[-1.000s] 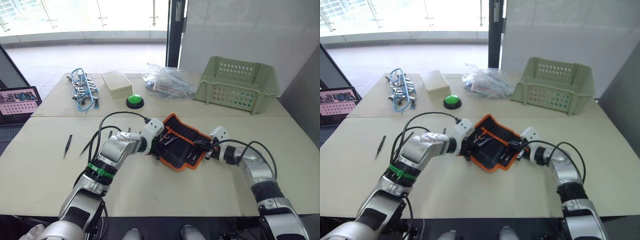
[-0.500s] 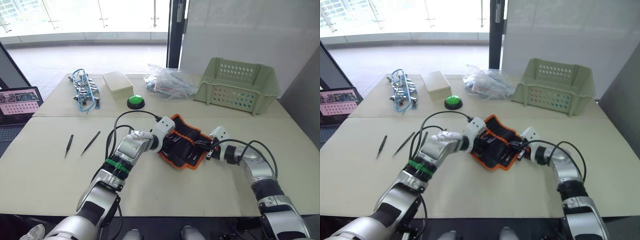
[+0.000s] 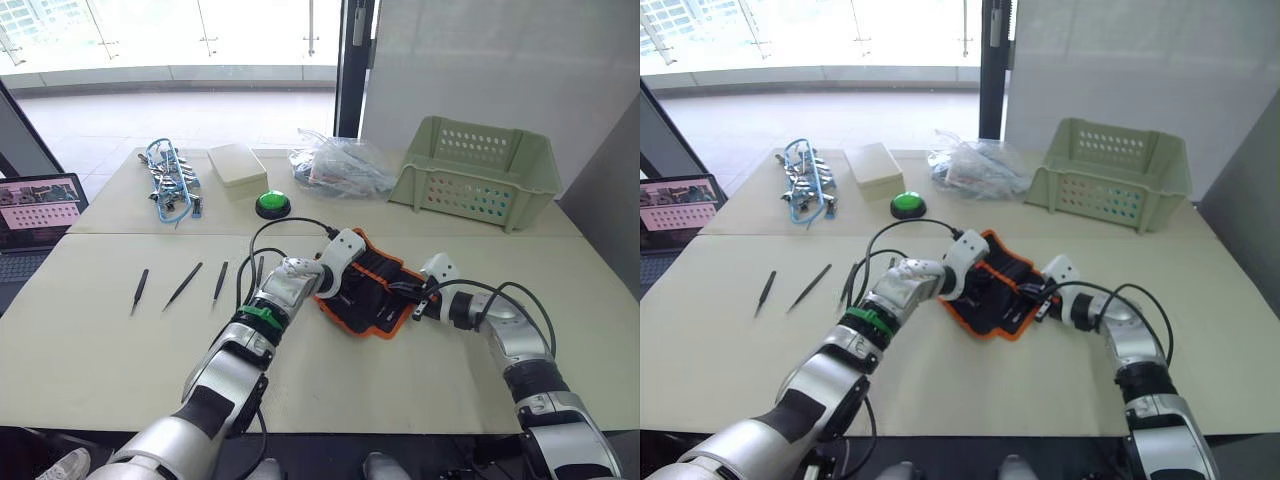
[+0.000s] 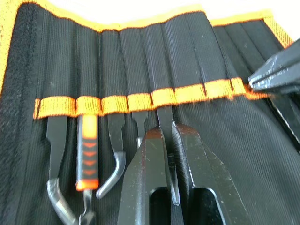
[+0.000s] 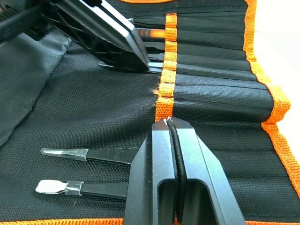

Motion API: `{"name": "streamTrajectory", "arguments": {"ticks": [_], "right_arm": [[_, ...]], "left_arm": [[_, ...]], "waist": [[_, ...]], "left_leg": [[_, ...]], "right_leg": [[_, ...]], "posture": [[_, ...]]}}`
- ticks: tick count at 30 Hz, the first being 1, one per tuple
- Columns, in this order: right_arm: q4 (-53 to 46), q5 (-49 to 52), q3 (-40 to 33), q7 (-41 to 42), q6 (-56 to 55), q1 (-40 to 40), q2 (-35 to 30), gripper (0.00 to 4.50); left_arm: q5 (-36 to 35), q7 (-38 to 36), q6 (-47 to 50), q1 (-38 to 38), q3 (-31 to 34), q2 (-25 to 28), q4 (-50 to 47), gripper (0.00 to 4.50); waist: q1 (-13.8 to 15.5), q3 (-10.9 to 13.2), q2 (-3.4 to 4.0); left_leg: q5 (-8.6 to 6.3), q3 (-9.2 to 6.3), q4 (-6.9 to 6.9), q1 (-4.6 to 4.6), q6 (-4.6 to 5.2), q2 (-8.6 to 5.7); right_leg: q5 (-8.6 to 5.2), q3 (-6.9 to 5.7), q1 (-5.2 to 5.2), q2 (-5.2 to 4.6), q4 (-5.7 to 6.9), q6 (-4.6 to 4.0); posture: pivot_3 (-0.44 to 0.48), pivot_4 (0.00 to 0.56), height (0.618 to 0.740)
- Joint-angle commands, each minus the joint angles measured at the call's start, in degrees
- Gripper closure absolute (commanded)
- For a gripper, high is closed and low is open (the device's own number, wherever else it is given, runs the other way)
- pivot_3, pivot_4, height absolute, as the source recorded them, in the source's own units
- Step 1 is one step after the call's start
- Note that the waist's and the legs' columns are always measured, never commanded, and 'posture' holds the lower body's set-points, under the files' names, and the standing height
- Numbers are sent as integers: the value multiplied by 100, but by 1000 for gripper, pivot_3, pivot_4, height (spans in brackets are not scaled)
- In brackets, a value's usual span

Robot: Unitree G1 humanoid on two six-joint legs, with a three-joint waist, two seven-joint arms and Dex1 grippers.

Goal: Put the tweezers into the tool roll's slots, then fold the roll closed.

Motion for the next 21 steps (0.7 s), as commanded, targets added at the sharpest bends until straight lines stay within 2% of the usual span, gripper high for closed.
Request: {"name": "streamTrajectory", "arguments": {"ticks": [1,6,9,13,18,21], "right_arm": [[151,-261,185,-20,260,241,-7,4480],[100,-255,171,-23,288,285,-48,4480],[82,-257,167,-32,310,300,-63,4480],[74,-263,178,-39,325,305,-64,4500],[141,-266,197,-39,315,262,-57,4500],[237,-290,220,-20,285,218,-35,4500]], "left_arm": [[195,60,-374,-208,53,-108,408,4500],[343,139,-507,-336,156,-72,725,4500],[224,-79,-345,-269,291,-17,552,4500],[132,-322,242,118,373,300,-427,3129],[-108,-434,1176,893,575,891,-2447,1545],[-495,-460,1592,1448,1062,1354,-3819,487]], "waist": [[8,-1,-2],[22,-2,-1],[14,-2,-1],[-36,-2,-1],[-75,-3,1],[-65,-2,0]], "left_leg": [[0,0,0,1,0,0],[0,-1,0,2,0,-3],[0,-1,0,2,0,-3],[0,-3,0,0,0,-2],[-1,-4,-4,1,1,2],[-1,-7,-6,0,1,4]], "right_leg": [[0,0,2,0,0,0],[4,0,7,-1,-4,8],[4,0,7,-1,-4,8],[4,0,2,1,-3,8],[4,2,-2,3,-1,8],[4,3,-6,3,1,7]], "posture": [[0,150,740],[0,150,740],[0,150,740],[0,150,740],[0,150,740],[0,150,740]]}}
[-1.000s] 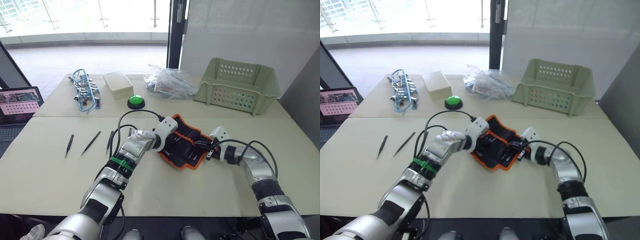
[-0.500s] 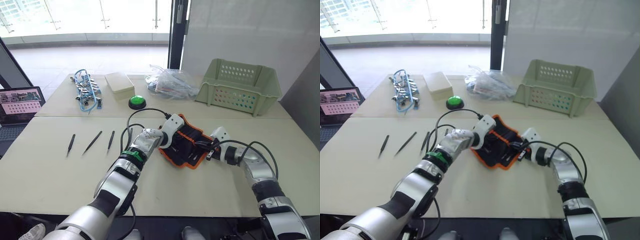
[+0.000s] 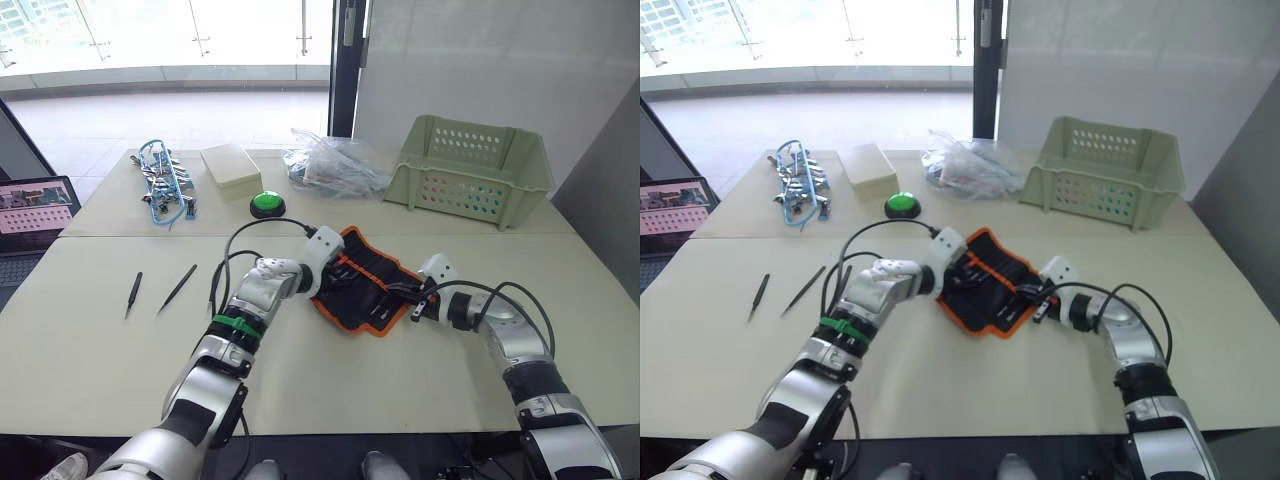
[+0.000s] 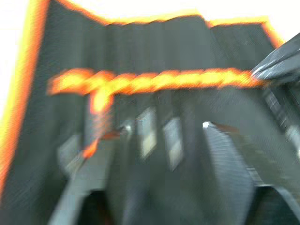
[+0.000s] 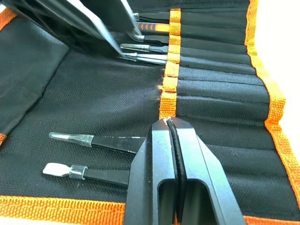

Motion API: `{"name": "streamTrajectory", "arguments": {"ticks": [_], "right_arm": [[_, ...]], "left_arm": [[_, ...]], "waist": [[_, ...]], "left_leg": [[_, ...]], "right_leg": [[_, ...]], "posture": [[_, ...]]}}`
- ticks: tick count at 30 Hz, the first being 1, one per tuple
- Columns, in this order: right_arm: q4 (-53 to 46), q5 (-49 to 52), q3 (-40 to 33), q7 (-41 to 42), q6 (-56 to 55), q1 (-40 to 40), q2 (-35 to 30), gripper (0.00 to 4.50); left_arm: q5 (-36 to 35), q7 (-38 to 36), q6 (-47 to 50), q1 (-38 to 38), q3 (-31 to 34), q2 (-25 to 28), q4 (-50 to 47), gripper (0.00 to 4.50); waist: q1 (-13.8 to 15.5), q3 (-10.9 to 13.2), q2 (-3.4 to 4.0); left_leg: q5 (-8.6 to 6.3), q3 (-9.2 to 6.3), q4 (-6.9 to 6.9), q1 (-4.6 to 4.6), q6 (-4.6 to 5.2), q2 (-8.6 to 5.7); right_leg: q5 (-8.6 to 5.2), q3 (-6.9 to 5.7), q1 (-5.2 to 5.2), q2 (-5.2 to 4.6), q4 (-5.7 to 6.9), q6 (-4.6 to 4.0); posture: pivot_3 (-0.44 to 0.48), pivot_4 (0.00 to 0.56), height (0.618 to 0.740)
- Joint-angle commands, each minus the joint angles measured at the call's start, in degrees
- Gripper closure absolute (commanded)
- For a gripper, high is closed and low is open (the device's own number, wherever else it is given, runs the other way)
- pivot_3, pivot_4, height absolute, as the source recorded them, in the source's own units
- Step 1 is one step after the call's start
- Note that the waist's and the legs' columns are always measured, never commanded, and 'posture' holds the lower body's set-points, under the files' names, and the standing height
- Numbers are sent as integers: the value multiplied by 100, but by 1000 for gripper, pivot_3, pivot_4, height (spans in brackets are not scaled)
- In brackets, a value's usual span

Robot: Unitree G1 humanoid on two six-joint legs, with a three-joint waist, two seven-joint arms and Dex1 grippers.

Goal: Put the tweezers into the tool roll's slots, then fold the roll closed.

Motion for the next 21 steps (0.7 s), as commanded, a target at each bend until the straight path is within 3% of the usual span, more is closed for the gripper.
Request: {"name": "streamTrajectory", "arguments": {"ticks": [1,4,8,10,12,18,21], "right_arm": [[403,-285,166,-14,200,183,-31,4500],[551,-300,182,24,149,122,-12,4500],[703,-306,191,97,68,98,-15,4500],[760,-294,194,137,60,84,4,4500],[791,-255,178,180,106,59,39,4500],[770,-254,191,293,139,116,68,4500],[754,-247,204,330,158,186,94,4500]], "left_arm": [[-460,17,458,268,602,280,-1382,153],[-641,280,395,889,1359,647,-2230,72],[-458,731,-68,1647,1746,922,-3032,72],[-483,1204,-717,2273,2364,734,-3592,72],[-212,1430,-1380,3063,2588,796,-3948,72],[-981,1291,-2573,5555,3917,212,-4508,72],[-1414,1369,-3067,6413,4488,-240,-4418,72]], "waist": [[32,0,-2],[36,-1,-2],[36,-1,-3],[36,-3,-5],[33,-5,-9],[65,-16,-25],[68,-23,-34]], "left_leg": [[0,0,1,0,-1,-1],[0,0,3,-1,-1,-3],[0,-1,-1,7,0,2],[0,2,-1,6,-1,0],[-1,2,-1,5,-1,1],[-3,5,-8,9,1,3],[-9,11,-8,11,6,4]], "right_leg": [[0,0,1,-2,-2,0],[0,0,5,-5,-6,0],[0,0,5,-1,-3,-1],[1,3,8,-5,-8,-1],[1,4,7,-8,-10,-2],[2,3,10,-8,-16,-5],[2,5,13,-10,-20,-6]], "posture": [[0,150,740],[0,150,740],[0,150,740],[0,150,740],[0,150,740],[0,150,740],[0,150,740]]}}
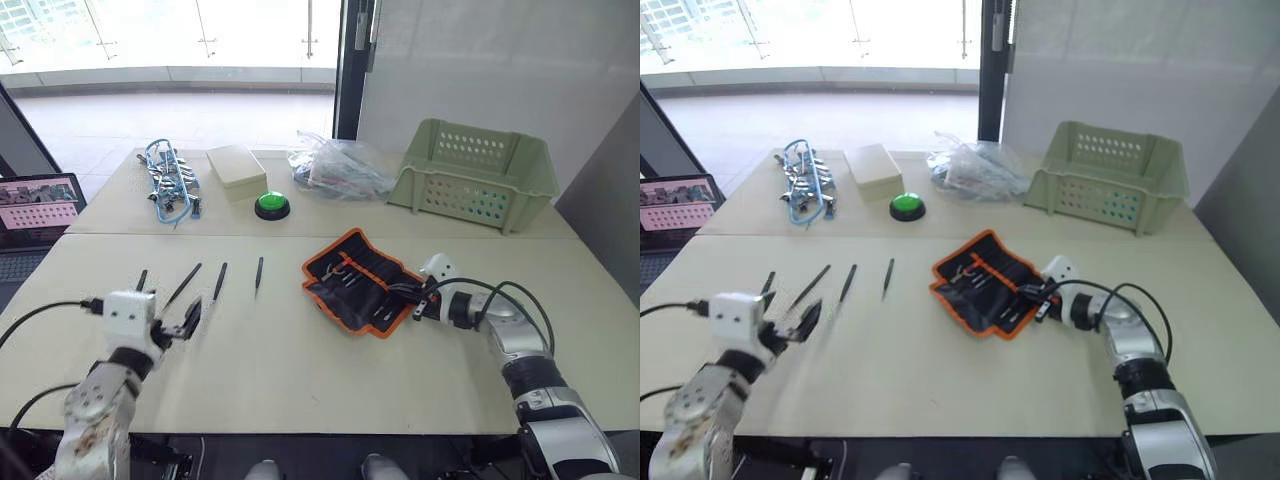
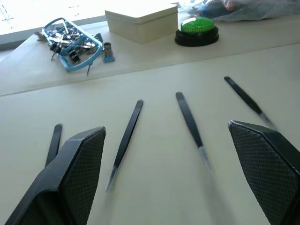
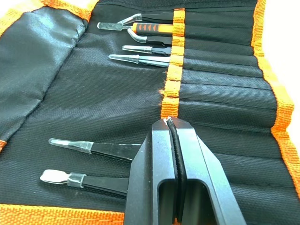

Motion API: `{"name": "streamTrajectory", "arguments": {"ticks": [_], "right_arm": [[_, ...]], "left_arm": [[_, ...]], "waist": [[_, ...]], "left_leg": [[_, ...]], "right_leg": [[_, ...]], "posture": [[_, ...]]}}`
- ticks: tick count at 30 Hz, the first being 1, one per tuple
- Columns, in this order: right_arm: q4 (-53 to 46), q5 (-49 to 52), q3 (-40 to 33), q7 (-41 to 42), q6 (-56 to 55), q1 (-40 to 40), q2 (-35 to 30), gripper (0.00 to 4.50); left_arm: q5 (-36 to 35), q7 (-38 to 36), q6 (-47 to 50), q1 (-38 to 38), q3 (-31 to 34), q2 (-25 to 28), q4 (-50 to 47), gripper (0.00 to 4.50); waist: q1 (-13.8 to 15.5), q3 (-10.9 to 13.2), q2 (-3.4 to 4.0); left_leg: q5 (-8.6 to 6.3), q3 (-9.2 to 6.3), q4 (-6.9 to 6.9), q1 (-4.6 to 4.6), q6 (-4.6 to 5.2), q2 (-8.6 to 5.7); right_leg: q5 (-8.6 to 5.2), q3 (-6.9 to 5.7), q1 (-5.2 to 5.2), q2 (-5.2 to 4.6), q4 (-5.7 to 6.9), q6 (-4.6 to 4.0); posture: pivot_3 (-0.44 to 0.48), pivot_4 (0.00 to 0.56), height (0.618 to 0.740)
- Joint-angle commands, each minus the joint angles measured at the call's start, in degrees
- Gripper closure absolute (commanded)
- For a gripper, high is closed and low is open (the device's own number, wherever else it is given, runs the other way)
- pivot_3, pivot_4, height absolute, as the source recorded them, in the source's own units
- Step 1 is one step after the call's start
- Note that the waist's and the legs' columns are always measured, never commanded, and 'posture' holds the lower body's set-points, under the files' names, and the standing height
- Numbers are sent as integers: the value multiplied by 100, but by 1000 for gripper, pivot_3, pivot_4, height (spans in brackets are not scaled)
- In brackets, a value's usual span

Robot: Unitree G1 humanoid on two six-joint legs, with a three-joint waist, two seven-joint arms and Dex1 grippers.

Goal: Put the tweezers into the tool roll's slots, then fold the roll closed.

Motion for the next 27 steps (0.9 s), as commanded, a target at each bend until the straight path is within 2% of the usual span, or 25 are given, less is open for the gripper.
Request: {"name": "streamTrajectory", "arguments": {"ticks": [1,7,14,17,22,27], "right_arm": [[305,-250,243,102,248,326,51,4500],[266,-250,245,141,280,430,52,4500],[210,-258,266,181,282,537,97,4500],[163,-259,263,186,309,549,100,4500],[61,-254,248,152,367,570,93,4500],[-117,-228,219,104,477,632,76,4500]], "left_arm": [[-334,7,-734,625,471,-261,-128,72],[-740,16,-1447,1384,607,-815,81,72],[-969,74,-1793,1665,609,-898,155,72],[-835,87,-1857,1651,589,-721,234,72],[-1007,193,-1531,1192,582,-147,374,72],[-1243,680,-644,227,604,529,605,72]], "waist": [[35,-4,-9],[67,-16,-29],[-19,-31,-39],[-19,-34,-44],[-3,-34,-43],[9,-34,-41]], "left_leg": [[-1,-2,0,0,1,2],[-6,-1,0,35,5,4],[-44,2,-2,58,29,9],[-54,3,-2,58,29,9],[-56,1,-2,60,30,15],[-55,-5,-1,65,29,14]], "right_leg": [[-1,-3,0,2,0,-1],[-2,-7,54,6,-27,-1],[-9,-9,97,9,-78,1],[-9,-9,97,8,-85,1],[-10,-12,97,14,-82,1],[-10,-16,100,14,-74,1]], "posture": [[0,150,740],[0,150,740],[0,150,740],[0,150,740],[0,150,740],[0,150,740]]}}
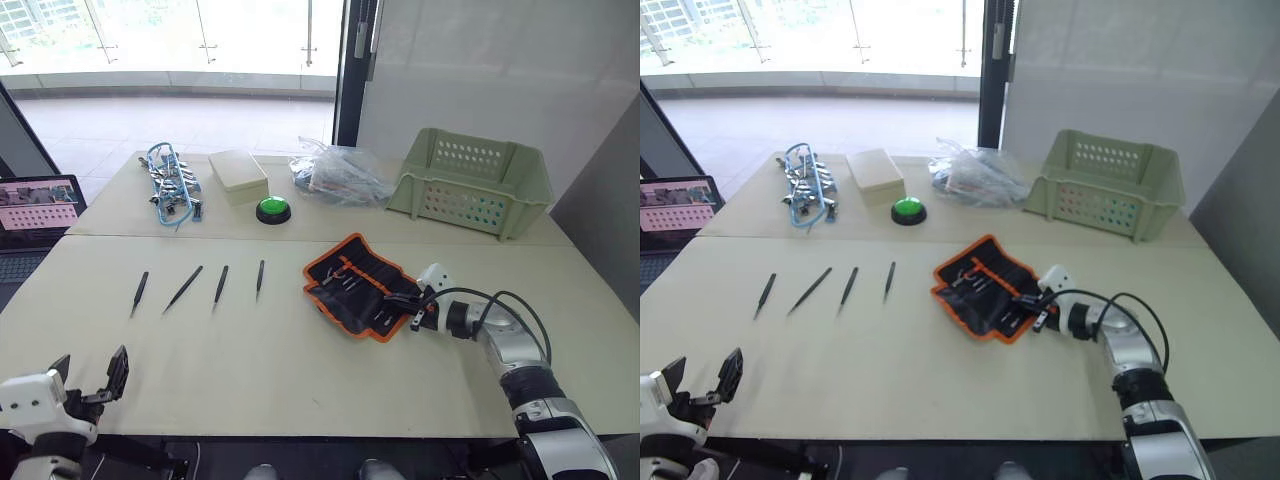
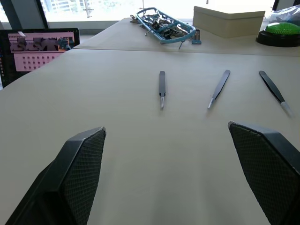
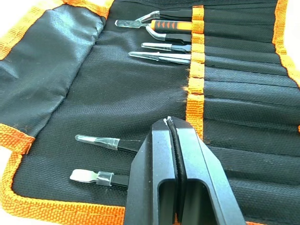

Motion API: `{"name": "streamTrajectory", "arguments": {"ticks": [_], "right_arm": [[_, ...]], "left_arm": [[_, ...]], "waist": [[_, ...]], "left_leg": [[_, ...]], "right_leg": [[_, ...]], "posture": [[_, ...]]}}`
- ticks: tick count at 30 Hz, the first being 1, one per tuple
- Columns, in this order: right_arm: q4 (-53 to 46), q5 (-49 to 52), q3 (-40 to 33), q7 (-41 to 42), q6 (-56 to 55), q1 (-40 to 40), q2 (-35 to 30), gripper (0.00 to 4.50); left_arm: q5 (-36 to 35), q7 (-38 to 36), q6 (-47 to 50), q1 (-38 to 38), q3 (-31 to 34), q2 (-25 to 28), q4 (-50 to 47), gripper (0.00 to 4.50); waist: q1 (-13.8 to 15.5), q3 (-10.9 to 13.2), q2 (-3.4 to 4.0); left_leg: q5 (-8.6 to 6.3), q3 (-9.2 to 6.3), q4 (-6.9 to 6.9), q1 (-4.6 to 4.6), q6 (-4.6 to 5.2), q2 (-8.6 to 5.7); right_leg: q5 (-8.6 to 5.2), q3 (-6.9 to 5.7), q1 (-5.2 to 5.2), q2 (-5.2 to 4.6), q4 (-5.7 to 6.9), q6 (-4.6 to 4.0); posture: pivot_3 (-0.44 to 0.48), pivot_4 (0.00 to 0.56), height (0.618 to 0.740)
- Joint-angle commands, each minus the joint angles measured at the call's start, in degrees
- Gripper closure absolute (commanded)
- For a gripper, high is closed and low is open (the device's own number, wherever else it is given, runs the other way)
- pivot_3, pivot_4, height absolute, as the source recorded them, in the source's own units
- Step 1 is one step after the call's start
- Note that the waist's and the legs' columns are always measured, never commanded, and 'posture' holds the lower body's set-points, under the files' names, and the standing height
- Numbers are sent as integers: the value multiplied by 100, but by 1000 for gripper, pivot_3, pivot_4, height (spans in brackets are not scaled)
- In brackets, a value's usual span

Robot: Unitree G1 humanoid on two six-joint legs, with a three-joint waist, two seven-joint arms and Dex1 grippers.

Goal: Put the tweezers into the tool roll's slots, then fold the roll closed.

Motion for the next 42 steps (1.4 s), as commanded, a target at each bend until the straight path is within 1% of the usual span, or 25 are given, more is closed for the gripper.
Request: {"name": "streamTrajectory", "arguments": {"ticks": [1,4,7,16,19,22,25,31,32,36,37,38,39,42], "right_arm": [[132,-221,222,-5,363,323,3,4500],[21,-199,199,-35,432,373,-8,4500],[-61,-193,178,-59,477,415,-20,4500],[-244,-186,128,-118,562,529,-50,4500],[-255,-201,134,-122,561,539,-60,4500],[-262,-208,142,-107,549,547,-66,4500],[-298,-156,130,-71,560,561,-37,4500],[-526,-121,155,-96,673,665,28,4500],[-556,-117,158,-101,704,674,34,4500],[-685,-107,170,-115,804,691,41,4500],[-721,-112,171,-120,826,694,35,4500],[-756,-141,186,-132,849,696,13,4500],[-807,-160,190,-157,887,693,-4,4500],[-945,-146,179,-205,997,686,-11,4500]], "left_arm": [[-235,356,544,-531,106,396,71,72],[-304,526,919,-1098,137,734,496,72],[-259,528,1108,-1552,47,1005,1023,72],[32,552,1716,-2630,-478,1473,2455,72],[160,484,1731,-2859,-627,1573,2811,840],[242,441,1808,-3019,-738,1651,3063,1833],[387,364,1826,-3089,-913,1721,3188,1833],[605,283,1889,-3160,-1145,1816,3113,1833],[662,251,1866,-3177,-1223,1819,3125,2345],[758,217,1800,-3199,-1296,1777,3306,3540],[762,220,1776,-3216,-1272,1768,3363,3945],[770,210,1740,-3233,-1255,1769,3411,4238],[786,200,1684,-3255,-1238,1776,3482,4466],[818,272,1525,-3277,-1169,1729,3597,4466]], "waist": [[-5,-1,0],[-21,-4,2],[-13,-5,5],[10,-5,6],[-1,-5,7],[2,-5,7],[12,-5,7],[19,-6,14],[19,-6,14],[26,-6,15],[26,-7,16],[28,-7,17],[35,-9,21],[43,-12,36]], "left_leg": [[0,0,0,1,0,0],[-1,0,-1,1,0,-1],[-1,-5,-5,0,0,-1],[0,-5,-6,-2,-1,-3],[0,-5,-7,-3,-1,-4],[0,-5,-13,-3,-1,-3],[1,-5,-15,-3,-3,-4],[3,-5,-23,-1,-6,-4],[5,-5,-29,0,-10,-4],[7,-5,-33,1,-12,-5],[7,-5,-34,1,-13,-5],[7,-5,-35,2,-13,-5],[7,-5,-37,3,-13,-5],[8,-5,-40,7,-14,-5]], "right_leg": [[0,0,0,0,0,0],[0,0,-3,-2,1,0],[1,-4,-8,0,4,0],[1,-6,-10,-3,5,0],[1,-6,-15,-3,5,0],[1,-6,-18,-4,5,0],[1,-6,-17,-5,5,-1],[1,-6,-18,-6,4,0],[1,-6,-19,-6,3,0],[1,-6,-19,-7,2,-1],[1,-6,-19,-7,2,-1],[1,-6,-19,-7,2,-1],[1,-6,-19,-7,2,-1],[1,-6,-19,-7,2,0]], "posture": [[0,150,740],[0,150,740],[0,150,740],[0,150,740],[0,150,740],[0,150,740],[0,150,740],[0,150,740],[0,150,740],[0,150,740],[0,150,740],[0,150,740],[0,150,740],[0,150,740]]}}
